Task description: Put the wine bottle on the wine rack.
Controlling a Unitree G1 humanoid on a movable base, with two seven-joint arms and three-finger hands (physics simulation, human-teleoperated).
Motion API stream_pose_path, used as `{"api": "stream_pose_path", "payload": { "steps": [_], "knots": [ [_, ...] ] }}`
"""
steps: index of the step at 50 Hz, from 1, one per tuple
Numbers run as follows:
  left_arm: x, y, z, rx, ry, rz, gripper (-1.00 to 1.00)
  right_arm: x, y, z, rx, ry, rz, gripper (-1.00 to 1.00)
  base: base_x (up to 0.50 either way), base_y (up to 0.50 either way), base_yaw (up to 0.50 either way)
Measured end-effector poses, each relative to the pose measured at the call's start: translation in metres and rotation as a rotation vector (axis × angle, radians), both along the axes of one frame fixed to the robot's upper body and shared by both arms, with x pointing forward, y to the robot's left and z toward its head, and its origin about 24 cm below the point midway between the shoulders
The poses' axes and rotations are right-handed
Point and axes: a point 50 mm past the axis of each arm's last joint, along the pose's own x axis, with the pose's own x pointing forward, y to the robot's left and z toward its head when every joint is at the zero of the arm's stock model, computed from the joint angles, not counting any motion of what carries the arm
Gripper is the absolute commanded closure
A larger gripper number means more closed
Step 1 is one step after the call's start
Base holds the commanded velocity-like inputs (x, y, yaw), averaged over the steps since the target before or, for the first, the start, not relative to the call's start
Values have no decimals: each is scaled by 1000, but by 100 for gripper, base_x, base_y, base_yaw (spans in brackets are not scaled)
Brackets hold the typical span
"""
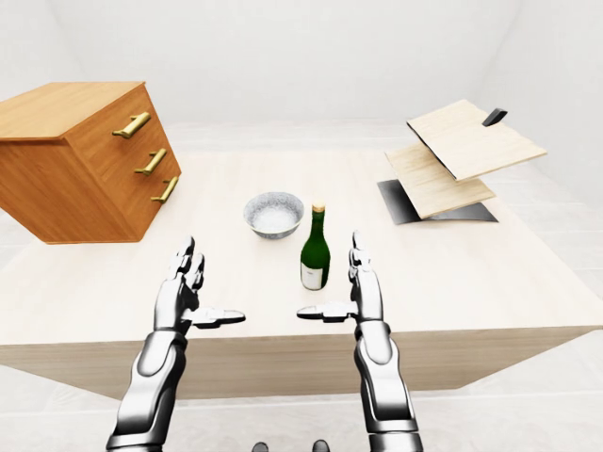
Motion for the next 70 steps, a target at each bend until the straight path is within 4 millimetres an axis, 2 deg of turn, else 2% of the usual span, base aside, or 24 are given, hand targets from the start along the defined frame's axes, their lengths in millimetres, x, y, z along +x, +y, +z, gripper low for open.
{"api": "stream_pose_path", "payload": {
  "steps": [8, 15, 29, 37, 49, 62, 70],
  "knots": [
    [-1, 6, 1, 26, 13, -6, -100, -1, -1, 1, 0, 2, 8, -100, 0, 0, 0],
    [-3, 14, 12, 30, 7, 6, -100, -2, -2, 7, -8, -4, 9, -100, 0, 0, 0],
    [-19, 19, 71, 48, -248, 15, -100, -11, -6, 39, -22, -127, 0, -100, 0, 0, 0],
    [-29, 17, 94, 58, -348, 6, -100, -17, -8, 57, -14, -204, -14, -100, -7, 0, 0],
    [-36, 16, 106, 72, -404, 0, -100, -23, -8, 70, -22, -263, -18, -100, -49, 0, 0],
    [-42, 13, 113, 73, -438, -14, -100, -24, -10, 72, -26, -269, -22, -100, -50, -1, 0],
    [-44, 13, 115, 78, -447, -15, -100, -24, -10, 70, -14, -263, -19, -100, -19, -47, 0]
  ]
}}
